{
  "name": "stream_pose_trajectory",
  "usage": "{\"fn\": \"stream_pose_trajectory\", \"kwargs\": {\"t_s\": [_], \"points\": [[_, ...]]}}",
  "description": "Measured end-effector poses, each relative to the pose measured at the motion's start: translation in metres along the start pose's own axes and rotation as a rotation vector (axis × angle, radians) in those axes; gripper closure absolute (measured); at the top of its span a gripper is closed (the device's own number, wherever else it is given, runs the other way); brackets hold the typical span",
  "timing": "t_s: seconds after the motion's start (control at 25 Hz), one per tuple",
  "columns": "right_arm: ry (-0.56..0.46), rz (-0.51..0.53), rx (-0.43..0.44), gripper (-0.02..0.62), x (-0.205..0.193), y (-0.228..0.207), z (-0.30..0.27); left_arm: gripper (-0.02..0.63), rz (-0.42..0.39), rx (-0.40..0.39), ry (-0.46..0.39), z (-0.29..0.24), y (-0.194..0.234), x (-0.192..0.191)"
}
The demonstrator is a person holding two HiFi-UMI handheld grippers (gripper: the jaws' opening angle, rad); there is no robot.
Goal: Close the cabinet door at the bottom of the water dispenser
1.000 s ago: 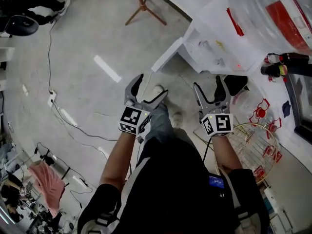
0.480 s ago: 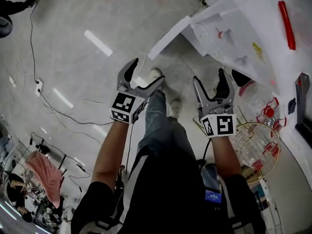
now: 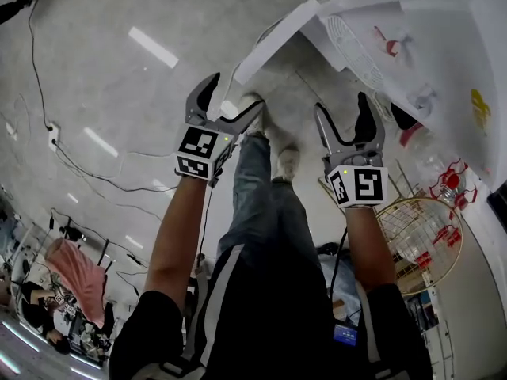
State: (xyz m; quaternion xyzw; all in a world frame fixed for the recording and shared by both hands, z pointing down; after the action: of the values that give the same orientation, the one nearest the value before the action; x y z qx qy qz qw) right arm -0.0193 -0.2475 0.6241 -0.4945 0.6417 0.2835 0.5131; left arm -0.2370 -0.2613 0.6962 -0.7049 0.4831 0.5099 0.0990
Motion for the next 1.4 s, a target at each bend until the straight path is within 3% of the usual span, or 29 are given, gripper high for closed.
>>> {"fn": "stream_pose_trajectory", "kwargs": {"t_s": [0.36,0.52,0.8,1.16,1.4], "points": [[0.081,-0.016,0.036,0.229,-0.043,-0.002,0.007,0.161,0.012,0.015,0.084,-0.035,0.018,-0.060],[0.107,-0.036,0.039,0.230,-0.057,-0.004,0.004,0.161,-0.046,-0.009,0.145,-0.046,0.019,-0.078],[0.096,-0.065,0.050,0.235,-0.061,0.001,0.005,0.161,-0.063,-0.017,0.177,-0.057,0.019,-0.091],[0.105,-0.068,0.051,0.252,-0.071,-0.010,0.029,0.160,-0.001,-0.033,0.194,-0.066,0.007,-0.098],[0.097,-0.076,0.020,0.256,-0.075,-0.024,0.047,0.160,-0.014,-0.047,0.216,-0.065,-0.010,-0.105]]}}
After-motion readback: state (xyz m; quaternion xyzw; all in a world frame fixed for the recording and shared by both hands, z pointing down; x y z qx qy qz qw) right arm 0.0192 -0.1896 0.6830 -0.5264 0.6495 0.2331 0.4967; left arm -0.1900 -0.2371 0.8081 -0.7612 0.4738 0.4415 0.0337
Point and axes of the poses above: the fingertips, and each gripper's own axes: z backward along the fingers, y to its left, x out of its top, the point moved 4 cm from there along z, backward along the fingers, and after that the axes turned 12 degrees about -y, right-handed, at the moved point
